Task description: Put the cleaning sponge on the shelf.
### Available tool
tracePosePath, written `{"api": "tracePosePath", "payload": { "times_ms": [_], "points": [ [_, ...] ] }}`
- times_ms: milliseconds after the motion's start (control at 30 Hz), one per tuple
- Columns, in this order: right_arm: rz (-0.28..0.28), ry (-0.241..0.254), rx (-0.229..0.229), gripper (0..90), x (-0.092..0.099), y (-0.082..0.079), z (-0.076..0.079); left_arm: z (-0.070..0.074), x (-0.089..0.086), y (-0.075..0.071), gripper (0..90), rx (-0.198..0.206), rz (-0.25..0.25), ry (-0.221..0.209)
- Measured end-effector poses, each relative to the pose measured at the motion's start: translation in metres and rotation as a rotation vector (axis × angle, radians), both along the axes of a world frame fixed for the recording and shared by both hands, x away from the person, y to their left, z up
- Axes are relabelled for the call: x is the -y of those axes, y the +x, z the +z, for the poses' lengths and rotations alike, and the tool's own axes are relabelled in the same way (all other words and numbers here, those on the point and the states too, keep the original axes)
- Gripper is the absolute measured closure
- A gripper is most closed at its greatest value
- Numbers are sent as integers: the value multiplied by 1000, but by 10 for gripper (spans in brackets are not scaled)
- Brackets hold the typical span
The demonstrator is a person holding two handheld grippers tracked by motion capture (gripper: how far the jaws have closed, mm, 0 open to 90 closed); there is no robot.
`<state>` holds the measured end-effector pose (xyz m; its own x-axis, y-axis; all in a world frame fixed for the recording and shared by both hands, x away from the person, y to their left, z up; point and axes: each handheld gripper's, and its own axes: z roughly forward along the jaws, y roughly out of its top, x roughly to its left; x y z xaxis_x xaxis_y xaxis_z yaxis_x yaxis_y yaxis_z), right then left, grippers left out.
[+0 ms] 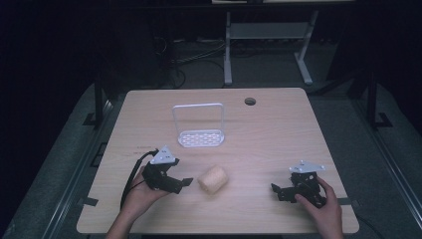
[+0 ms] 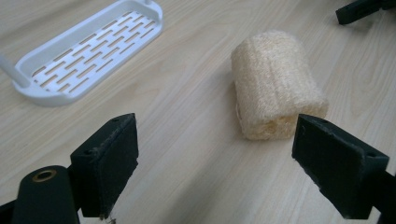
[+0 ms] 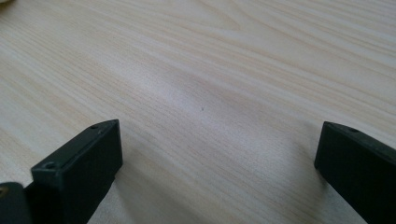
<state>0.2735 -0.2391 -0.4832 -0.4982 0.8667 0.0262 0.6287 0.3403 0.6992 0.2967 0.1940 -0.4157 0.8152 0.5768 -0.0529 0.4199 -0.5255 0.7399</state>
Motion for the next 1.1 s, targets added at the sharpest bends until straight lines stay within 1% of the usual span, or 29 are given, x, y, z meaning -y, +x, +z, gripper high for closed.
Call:
{"api": "tracePosePath", "payload": {
  "times_ms": [33,200,233,300,433,567,1100],
  "points": [
    [0,0,-1,6,0,0,0,1,2,1,141,0,-7,2],
    [0,0,0,7,0,0,0,5,13,4,141,0,-25,-18],
    [0,0,0,7,0,0,0,6,15,4,141,4,-34,-11],
    [0,0,-1,7,0,0,0,6,19,5,141,3,-40,-16],
    [0,0,0,7,0,0,0,8,25,6,141,3,-60,-13],
    [0,0,-1,7,0,0,0,9,32,7,141,3,-71,-22],
    [-1,1,-1,7,0,0,0,12,52,12,141,1,-108,-27]
  ]
}}
